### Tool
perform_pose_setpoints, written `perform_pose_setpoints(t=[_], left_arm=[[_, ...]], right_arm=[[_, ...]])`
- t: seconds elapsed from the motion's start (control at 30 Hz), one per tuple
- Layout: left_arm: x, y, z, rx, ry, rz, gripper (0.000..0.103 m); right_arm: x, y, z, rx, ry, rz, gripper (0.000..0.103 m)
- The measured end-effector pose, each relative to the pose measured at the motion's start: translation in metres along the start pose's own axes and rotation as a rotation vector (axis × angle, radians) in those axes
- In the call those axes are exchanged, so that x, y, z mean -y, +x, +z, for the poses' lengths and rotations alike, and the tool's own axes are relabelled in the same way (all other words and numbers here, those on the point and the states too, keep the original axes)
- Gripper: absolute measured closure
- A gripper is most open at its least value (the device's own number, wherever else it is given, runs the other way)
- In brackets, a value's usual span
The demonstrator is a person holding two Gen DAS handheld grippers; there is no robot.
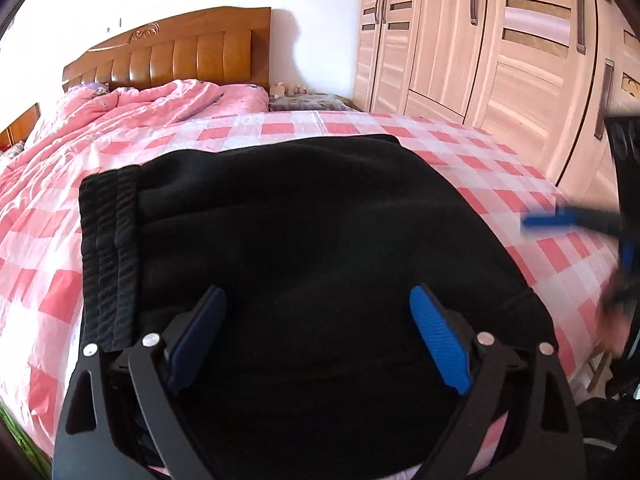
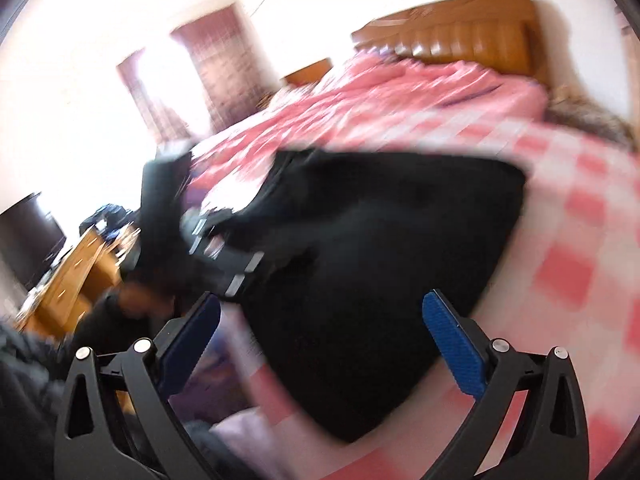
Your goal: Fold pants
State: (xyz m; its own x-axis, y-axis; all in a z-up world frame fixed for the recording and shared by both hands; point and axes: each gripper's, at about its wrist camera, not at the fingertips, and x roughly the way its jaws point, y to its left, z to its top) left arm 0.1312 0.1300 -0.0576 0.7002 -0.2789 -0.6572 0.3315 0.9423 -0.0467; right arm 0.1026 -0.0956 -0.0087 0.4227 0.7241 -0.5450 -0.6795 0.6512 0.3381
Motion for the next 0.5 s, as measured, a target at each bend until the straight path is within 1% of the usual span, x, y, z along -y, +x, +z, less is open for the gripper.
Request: perform_pose_setpoints(t=[0.07, 0.1, 0.13, 0.17, 0.23, 0.27, 0.3, 0.33, 0.37, 0.43, 0.5], left_arm=[[0.001, 0.004, 0.003, -0.003, 0.008, 0.001, 0.007], [0.001, 0.004, 0.003, -0.004, 0.008, -0.001, 0.007], [0.001, 0.004, 0.003, -0.004, 0.009, -0.002, 0.007], [0.001, 0.004, 0.002, 0.000, 0.010, -0.001, 0.007], [0.001, 0.002, 0.000, 0.014, 0.015, -0.001, 0.007], [0.001, 0.002, -0.001, 0.019, 0.016, 0.000, 0.007], [0.002, 0.002, -0.001, 0.021, 0.017, 0.000, 0.007], [0.002, 0.002, -0.001, 0.021, 0.017, -0.001, 0.007], [0.002, 0.002, -0.001, 0.020, 0.018, -0.002, 0.007], [0.001, 0.002, -0.001, 0.019, 0.019, -0.006, 0.007], [0.000, 0.001, -0.003, 0.026, 0.023, -0.009, 0.007]], right_arm=[[0.017, 0.004, 0.028, 0.013, 0.014, -0.106, 0.004], [0.027, 0.010, 0.043, 0.007, 0.024, -0.138, 0.004], [0.037, 0.020, 0.058, 0.002, 0.043, -0.128, 0.004], [0.044, 0.027, 0.066, 0.004, 0.063, -0.098, 0.004], [0.060, 0.048, 0.086, 0.000, 0.139, 0.030, 0.004], [0.067, 0.061, 0.094, -0.016, 0.174, 0.084, 0.004], [0.077, 0.081, 0.102, -0.051, 0.210, 0.110, 0.004], [0.084, 0.097, 0.106, -0.090, 0.227, 0.091, 0.004], [0.094, 0.115, 0.109, -0.141, 0.244, 0.024, 0.004], [0.108, 0.134, 0.117, -0.182, 0.230, -0.086, 0.005], [0.113, 0.132, 0.121, -0.147, 0.261, -0.072, 0.004]])
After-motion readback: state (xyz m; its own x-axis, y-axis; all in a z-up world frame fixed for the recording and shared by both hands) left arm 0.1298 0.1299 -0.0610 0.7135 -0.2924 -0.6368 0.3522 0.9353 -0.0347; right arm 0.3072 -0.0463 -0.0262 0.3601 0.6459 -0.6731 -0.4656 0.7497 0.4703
